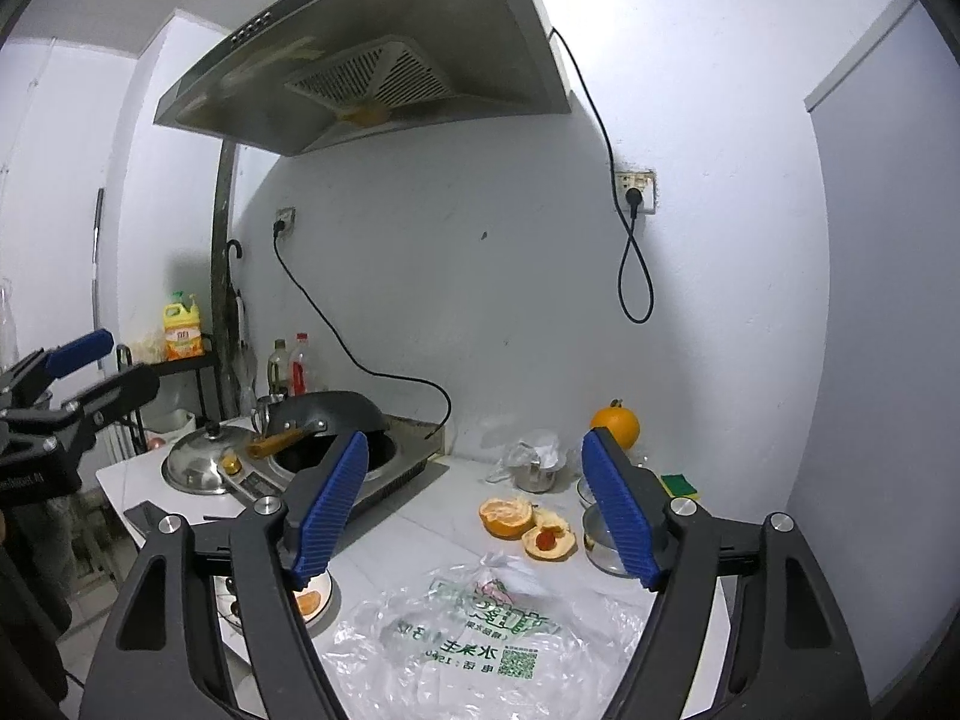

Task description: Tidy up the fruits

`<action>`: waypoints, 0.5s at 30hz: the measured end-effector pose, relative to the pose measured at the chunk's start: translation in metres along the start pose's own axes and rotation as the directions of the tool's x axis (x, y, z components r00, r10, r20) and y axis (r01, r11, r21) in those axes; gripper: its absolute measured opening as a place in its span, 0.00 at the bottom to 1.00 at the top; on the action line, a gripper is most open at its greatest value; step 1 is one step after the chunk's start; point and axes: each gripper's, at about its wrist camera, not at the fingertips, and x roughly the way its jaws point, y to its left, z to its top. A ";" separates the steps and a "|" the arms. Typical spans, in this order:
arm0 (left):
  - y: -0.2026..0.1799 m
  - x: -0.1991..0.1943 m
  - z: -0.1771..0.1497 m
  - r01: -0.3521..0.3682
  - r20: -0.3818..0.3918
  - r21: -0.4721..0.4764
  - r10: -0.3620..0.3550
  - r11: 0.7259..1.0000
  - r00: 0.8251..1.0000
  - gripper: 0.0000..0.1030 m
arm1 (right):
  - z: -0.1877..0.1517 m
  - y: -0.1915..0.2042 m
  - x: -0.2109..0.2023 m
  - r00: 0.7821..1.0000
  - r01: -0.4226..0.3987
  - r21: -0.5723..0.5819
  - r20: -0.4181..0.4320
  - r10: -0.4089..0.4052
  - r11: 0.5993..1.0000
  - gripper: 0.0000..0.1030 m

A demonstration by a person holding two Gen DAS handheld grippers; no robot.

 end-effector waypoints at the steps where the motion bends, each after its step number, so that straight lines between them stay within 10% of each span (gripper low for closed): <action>1: 0.000 0.000 -0.001 -0.001 -0.005 -0.006 0.001 1.000 1.000 0.99 | -0.001 0.001 0.001 1.000 -0.002 -0.004 -0.004 0.002 1.000 0.75; 15: 0.002 0.010 -0.010 0.000 -0.044 -0.021 -0.001 1.000 0.999 0.99 | -0.008 0.000 0.011 0.999 -0.002 0.001 -0.035 0.002 1.000 0.75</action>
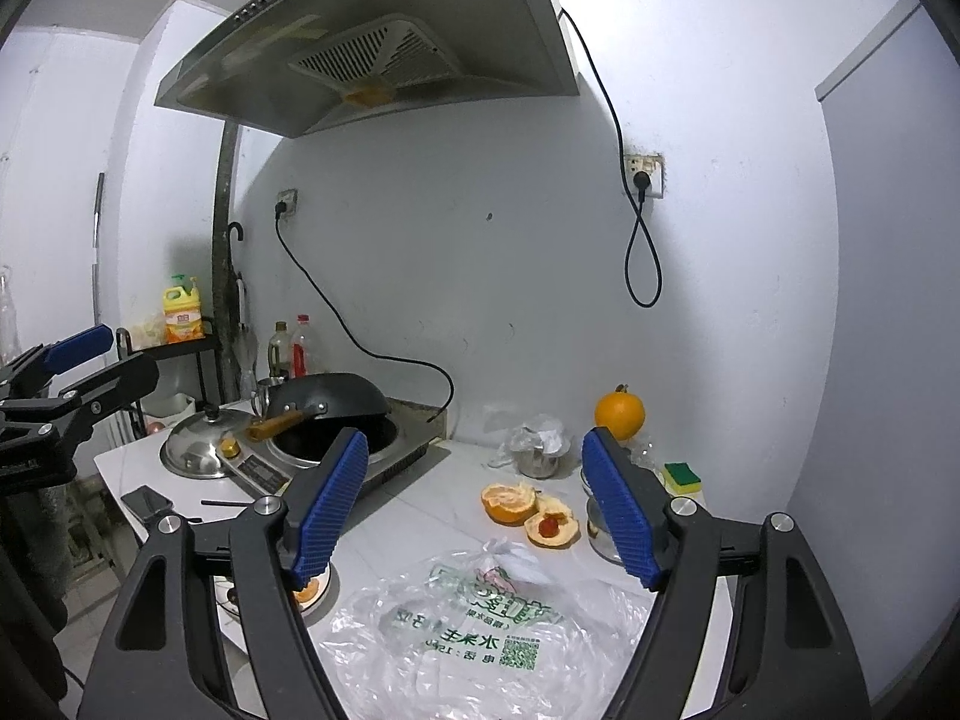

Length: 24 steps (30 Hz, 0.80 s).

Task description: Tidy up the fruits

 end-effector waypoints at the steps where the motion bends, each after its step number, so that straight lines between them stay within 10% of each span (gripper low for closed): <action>1: 0.000 0.001 0.000 0.001 -0.001 -0.001 -0.001 1.000 1.000 0.99 | 0.000 0.000 0.000 1.000 0.001 0.000 -0.001 -0.001 1.000 0.75; 24: -0.005 0.017 -0.006 -0.006 -0.027 -0.003 0.006 1.000 1.000 0.99 | -0.006 -0.005 0.008 1.000 0.000 0.012 -0.015 0.001 1.000 0.75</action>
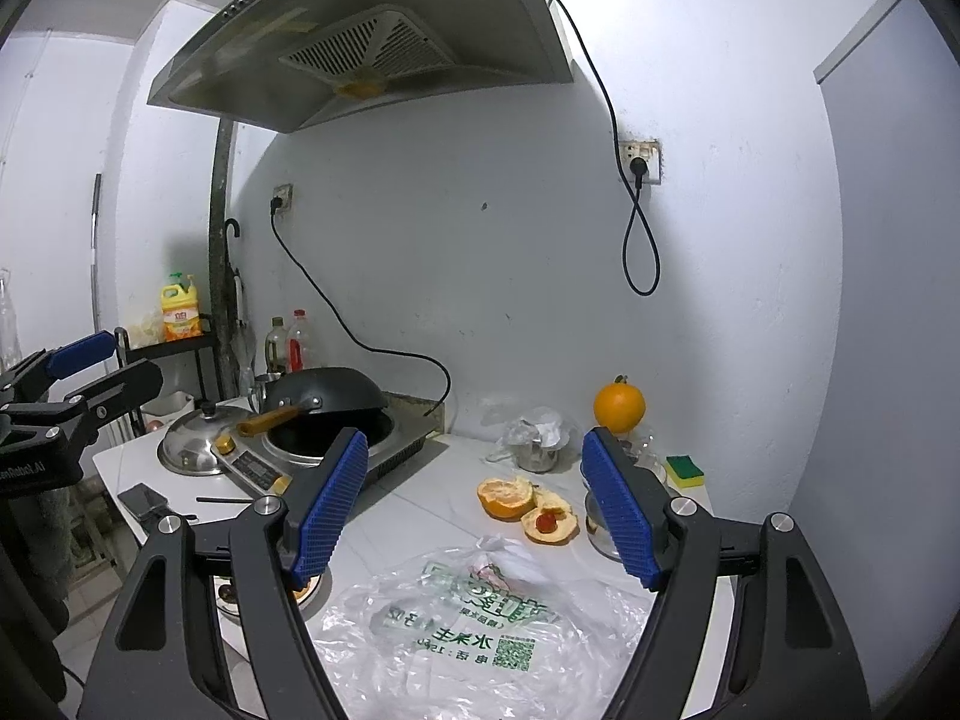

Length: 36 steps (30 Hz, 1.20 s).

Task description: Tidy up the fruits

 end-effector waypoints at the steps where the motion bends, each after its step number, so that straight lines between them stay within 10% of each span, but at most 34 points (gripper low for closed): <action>1: 0.000 0.000 0.000 0.000 0.001 0.000 0.000 1.000 1.000 0.99 | 0.000 0.000 0.000 1.000 0.001 0.001 -0.001 -0.001 1.000 0.75; 36: -0.002 0.003 -0.002 0.020 -0.005 -0.006 -0.020 1.000 1.000 0.99 | -0.002 -0.002 0.001 1.000 0.003 0.007 0.000 -0.003 1.000 0.75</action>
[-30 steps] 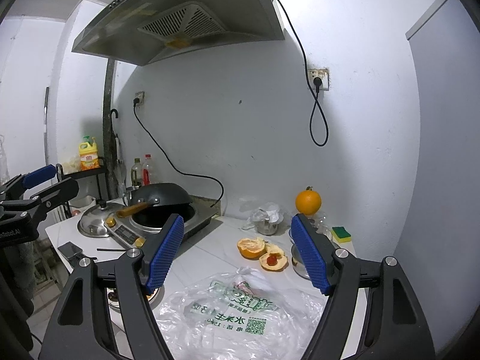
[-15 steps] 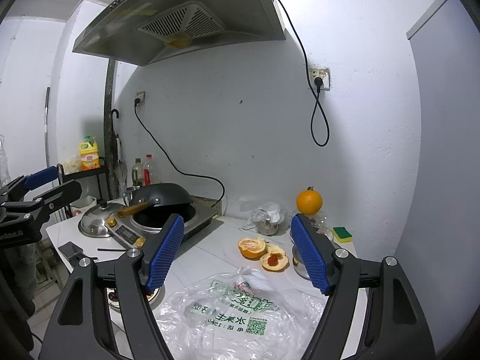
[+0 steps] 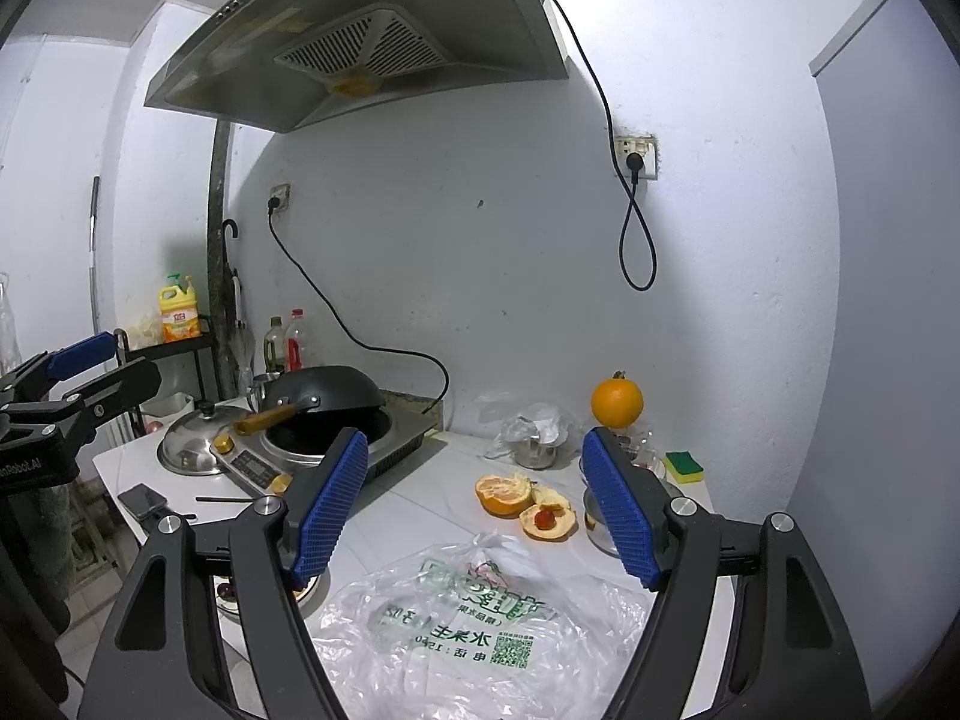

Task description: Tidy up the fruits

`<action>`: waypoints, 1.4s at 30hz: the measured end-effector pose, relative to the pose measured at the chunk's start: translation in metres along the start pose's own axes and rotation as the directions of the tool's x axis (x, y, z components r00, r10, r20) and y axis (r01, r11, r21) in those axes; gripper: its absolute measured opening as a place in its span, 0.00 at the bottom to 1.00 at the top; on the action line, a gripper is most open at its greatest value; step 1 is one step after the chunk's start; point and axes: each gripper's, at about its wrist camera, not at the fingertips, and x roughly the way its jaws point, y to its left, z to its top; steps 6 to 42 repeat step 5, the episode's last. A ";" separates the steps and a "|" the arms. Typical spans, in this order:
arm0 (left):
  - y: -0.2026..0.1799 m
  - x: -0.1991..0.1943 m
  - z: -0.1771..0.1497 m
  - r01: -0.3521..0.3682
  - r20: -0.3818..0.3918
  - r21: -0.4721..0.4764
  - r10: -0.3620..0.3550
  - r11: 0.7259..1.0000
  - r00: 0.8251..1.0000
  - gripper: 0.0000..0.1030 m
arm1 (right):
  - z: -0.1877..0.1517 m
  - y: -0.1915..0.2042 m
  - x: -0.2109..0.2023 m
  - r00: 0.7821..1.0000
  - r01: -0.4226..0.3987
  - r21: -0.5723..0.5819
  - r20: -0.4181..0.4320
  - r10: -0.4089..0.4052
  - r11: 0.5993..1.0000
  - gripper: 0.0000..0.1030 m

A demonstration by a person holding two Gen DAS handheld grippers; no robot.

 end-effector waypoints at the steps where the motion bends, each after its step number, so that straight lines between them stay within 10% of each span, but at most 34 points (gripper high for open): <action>1: 0.000 0.000 0.000 0.001 0.001 -0.001 -0.001 1.000 1.000 0.99 | 0.000 0.000 0.000 1.000 0.001 0.000 0.000 -0.001 1.000 0.75; 42: 0.001 0.000 0.000 0.009 0.003 -0.008 -0.009 1.000 1.000 0.99 | -0.001 0.000 0.000 1.000 0.001 0.002 -0.003 -0.001 1.000 0.75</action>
